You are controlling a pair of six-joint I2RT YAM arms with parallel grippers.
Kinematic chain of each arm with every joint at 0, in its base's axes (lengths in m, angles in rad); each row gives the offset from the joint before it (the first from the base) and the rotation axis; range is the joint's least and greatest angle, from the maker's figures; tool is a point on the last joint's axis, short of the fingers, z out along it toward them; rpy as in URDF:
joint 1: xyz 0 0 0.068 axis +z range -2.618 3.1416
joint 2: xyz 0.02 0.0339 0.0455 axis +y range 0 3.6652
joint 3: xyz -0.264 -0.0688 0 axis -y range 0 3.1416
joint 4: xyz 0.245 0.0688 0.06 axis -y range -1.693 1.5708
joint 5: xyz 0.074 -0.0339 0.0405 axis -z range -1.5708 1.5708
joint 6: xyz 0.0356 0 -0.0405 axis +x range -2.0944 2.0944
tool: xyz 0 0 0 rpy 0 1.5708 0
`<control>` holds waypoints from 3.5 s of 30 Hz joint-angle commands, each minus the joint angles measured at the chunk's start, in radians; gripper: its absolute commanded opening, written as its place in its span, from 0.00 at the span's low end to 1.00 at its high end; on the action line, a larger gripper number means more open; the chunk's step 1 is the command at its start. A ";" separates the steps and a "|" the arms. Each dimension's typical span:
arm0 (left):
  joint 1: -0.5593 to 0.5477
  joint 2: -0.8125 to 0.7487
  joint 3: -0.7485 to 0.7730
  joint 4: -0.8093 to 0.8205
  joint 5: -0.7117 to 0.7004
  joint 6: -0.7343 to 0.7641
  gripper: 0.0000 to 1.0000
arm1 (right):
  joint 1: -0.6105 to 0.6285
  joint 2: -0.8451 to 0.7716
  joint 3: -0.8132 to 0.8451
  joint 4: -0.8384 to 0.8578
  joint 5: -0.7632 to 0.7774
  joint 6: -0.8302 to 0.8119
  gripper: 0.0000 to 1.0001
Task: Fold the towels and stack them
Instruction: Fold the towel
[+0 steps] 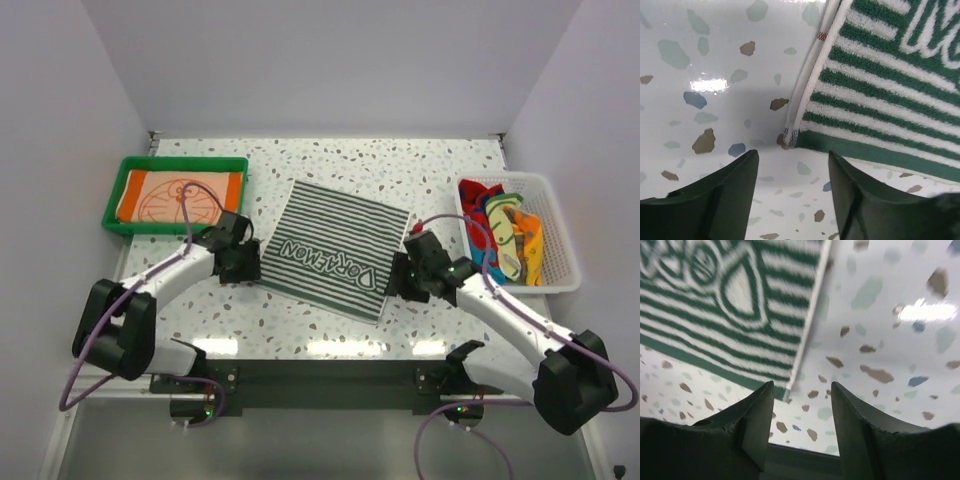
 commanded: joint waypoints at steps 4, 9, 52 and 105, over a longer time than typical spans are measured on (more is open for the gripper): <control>0.008 -0.139 0.113 -0.124 -0.062 0.029 0.85 | -0.129 0.104 0.243 -0.028 0.128 -0.180 0.51; -0.053 -0.153 0.195 -0.078 -0.048 0.063 0.86 | -0.230 0.260 0.328 0.139 0.046 -0.258 0.40; 0.000 0.223 0.522 0.050 0.107 0.135 0.62 | -0.234 0.676 0.740 0.116 -0.082 -0.616 0.29; 0.057 0.898 1.321 -0.386 0.387 1.220 0.76 | -0.347 1.331 1.576 -0.608 -0.389 -1.447 0.47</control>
